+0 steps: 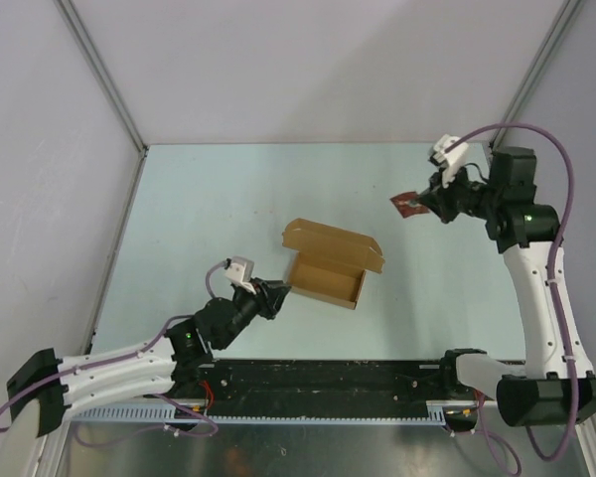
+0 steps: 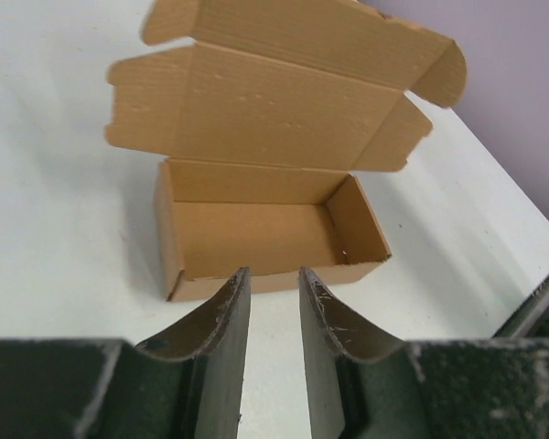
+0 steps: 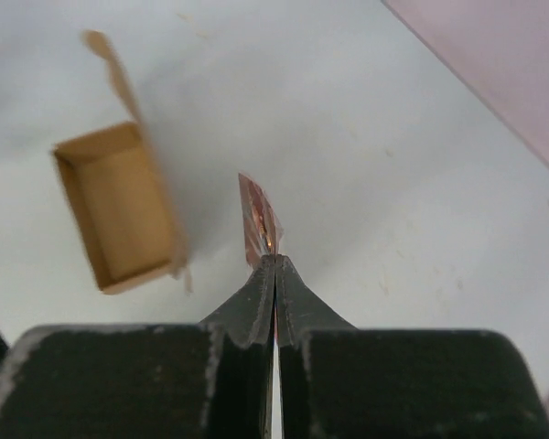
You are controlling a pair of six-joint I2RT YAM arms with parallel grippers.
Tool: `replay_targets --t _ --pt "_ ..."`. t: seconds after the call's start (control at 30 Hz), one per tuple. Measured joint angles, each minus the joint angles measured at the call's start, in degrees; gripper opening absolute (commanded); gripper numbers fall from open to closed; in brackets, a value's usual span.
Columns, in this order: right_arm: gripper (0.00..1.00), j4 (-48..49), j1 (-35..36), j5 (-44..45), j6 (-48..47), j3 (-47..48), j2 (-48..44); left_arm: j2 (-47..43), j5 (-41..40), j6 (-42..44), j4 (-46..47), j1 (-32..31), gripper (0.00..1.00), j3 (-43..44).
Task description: Fold the paper box
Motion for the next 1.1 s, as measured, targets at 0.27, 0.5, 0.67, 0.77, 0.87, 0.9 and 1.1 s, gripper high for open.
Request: replay_targets --t 0.27,0.5,0.67,0.77,0.87,0.9,1.1 --pt "0.00 -1.66 18.49 -0.26 0.35 4.11 4.96 -9.51 -3.32 -0.04 -6.19 3.39 0.38 -1.97" --pt "0.00 -2.43 27.67 4.24 0.83 4.11 14.51 -12.17 -4.24 0.00 -8.57 6.05 0.38 -2.60" --pt "0.00 -1.84 30.60 7.48 1.66 4.04 17.70 -11.52 -4.72 0.02 -8.96 6.60 0.38 -2.60" --pt "0.25 -0.96 32.59 8.72 2.16 4.04 18.99 -11.43 -5.31 0.11 -9.05 7.02 0.39 -2.60" --pt "0.39 -0.57 33.73 9.33 2.62 4.02 19.78 -11.50 -5.68 0.39 -9.09 7.69 0.40 -2.60" --pt "0.42 -0.55 33.79 9.60 2.69 4.00 19.82 -11.50 -5.73 0.50 -9.09 8.04 0.40 -2.60" --pt "0.47 0.24 33.22 11.30 3.13 4.00 19.71 -10.75 -5.40 1.11 -8.66 11.65 0.41 -2.60"
